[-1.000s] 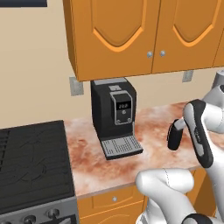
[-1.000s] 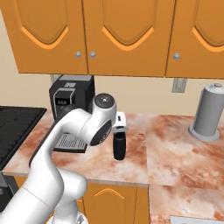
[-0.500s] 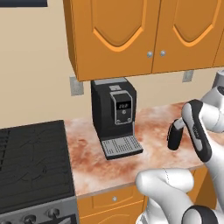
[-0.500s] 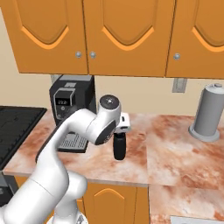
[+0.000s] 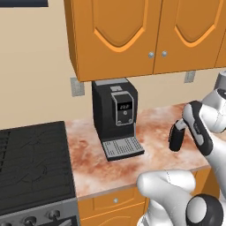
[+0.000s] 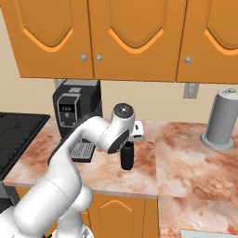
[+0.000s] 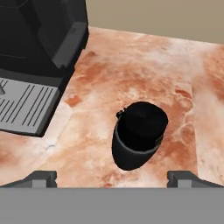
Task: Move the drinks to the dining counter.
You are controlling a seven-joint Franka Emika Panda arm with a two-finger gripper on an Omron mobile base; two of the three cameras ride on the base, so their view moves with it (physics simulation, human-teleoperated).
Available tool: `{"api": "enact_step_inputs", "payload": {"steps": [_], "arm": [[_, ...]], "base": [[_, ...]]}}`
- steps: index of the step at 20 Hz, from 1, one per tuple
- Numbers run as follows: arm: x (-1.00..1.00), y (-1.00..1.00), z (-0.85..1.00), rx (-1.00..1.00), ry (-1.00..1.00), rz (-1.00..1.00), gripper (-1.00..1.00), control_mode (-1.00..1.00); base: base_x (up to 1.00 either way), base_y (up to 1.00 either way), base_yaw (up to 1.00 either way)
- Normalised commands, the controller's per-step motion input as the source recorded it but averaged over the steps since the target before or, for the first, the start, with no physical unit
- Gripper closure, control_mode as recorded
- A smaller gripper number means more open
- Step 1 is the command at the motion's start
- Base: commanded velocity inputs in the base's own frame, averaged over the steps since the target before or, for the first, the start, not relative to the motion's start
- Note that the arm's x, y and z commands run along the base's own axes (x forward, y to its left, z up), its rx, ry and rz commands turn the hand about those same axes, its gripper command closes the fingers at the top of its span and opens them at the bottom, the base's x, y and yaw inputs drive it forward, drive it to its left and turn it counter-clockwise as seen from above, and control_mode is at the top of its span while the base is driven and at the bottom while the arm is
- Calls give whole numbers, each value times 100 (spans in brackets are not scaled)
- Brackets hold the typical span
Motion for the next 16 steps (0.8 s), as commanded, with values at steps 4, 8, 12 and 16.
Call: {"api": "enact_step_inputs", "payload": {"steps": [4,8,12,16], "arm": [[34,0,-15,0,0,0,-100,-100],[24,-3,-16,0,0,0,-100,-100],[21,-11,-18,0,0,0,-100,-100],[23,-8,-18,0,0,0,-100,-100]], "base": [[0,0,0],[0,0,0],[0,0,0],[0,0,0]]}}
